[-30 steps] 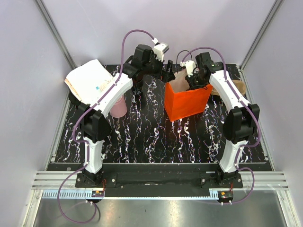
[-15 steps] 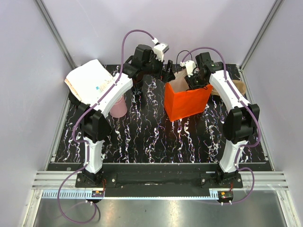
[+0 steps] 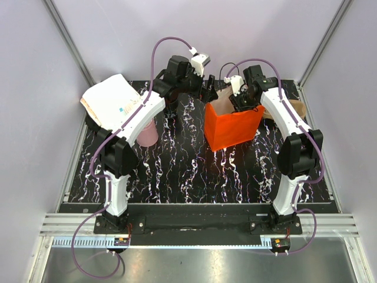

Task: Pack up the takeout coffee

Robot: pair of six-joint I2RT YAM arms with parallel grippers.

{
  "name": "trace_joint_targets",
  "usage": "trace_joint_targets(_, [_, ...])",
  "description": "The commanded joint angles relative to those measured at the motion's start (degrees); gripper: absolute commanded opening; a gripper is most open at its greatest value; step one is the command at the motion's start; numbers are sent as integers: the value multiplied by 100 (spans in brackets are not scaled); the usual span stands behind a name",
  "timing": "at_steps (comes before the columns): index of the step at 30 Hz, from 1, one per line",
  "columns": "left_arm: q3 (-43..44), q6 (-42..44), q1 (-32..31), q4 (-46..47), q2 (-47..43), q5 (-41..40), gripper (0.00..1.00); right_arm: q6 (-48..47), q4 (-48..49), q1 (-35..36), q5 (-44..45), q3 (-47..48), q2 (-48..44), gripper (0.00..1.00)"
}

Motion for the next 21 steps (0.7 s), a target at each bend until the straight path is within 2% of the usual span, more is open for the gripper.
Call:
trace_joint_targets(1, [129,-22,-26,246,-14,165,99,0,-45,53,-33,189,-352,38])
trace_joint_targets(14, [173,-39,-26,228,-6,174,99,18,-45,53,-15,250,-528,50])
trace_joint_targets(19, [208,-39,-26,202,-32,183,99,18,-80,53,-24,268,-668,62])
trace_joint_targets(21, [217,-48,-18,202,-32,183,99,0,-97,53,-24,268,-738,63])
